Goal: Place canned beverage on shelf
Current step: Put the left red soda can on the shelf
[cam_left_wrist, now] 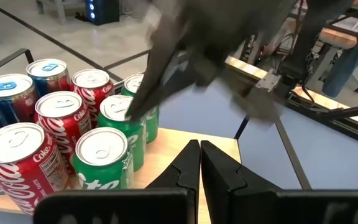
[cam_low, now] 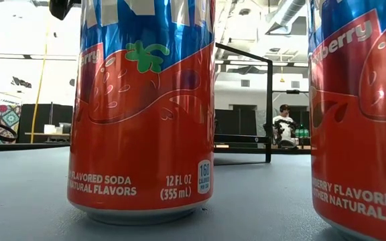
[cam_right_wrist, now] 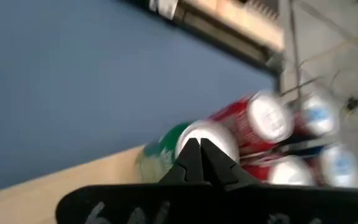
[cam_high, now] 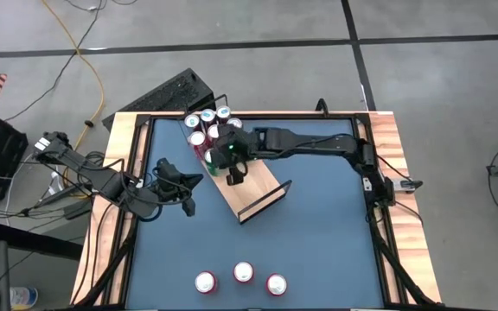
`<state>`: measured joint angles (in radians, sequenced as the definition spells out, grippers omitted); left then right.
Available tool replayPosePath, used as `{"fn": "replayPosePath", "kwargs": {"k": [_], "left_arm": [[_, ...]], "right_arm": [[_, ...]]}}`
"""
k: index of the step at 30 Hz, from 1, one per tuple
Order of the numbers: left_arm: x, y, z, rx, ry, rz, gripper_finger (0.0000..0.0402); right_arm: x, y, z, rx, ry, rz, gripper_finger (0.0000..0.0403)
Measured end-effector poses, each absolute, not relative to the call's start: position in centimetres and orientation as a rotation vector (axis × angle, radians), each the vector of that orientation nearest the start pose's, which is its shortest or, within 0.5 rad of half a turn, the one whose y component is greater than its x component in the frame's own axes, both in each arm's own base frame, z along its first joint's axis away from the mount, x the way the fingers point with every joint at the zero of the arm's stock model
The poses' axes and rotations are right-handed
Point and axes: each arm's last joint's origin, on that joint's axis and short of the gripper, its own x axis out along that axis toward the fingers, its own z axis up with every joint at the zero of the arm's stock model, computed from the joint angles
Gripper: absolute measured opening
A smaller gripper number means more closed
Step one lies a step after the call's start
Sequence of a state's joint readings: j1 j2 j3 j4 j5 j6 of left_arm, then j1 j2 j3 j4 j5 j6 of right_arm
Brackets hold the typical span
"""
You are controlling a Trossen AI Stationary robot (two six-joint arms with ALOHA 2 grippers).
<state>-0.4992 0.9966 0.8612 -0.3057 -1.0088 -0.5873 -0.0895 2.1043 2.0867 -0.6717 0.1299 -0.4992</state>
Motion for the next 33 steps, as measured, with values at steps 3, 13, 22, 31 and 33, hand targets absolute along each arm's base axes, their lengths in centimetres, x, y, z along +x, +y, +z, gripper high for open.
{"fn": "replayPosePath", "kwargs": {"k": [3,13,22,31,33], "left_arm": [[19.0,-7.5,31.6,-0.264,0.165,0.575,0.0],[19.1,-8.1,31.3,-0.286,0.27,0.369,0.0],[19.2,-10.6,31.7,-0.496,0.433,-0.237,0.0045],[19.5,-15.2,32.5,-0.636,0.392,-0.621,0.0186],[19.4,-16.2,32.4,-0.688,0.414,-0.681,0.0218]], "right_arm": [[46.5,-4.8,35.3,-0.493,0.688,-0.05,0.0],[40.6,-6.3,41.8,-0.471,0.758,-0.088,0.0],[32.5,-4.5,48.1,-0.352,0.688,-0.127,0.0],[29.6,-4.1,50.0,-0.207,0.625,-0.191,0.0001],[29.5,-4.0,50.0,-0.198,0.626,-0.188,0.0006]]}}
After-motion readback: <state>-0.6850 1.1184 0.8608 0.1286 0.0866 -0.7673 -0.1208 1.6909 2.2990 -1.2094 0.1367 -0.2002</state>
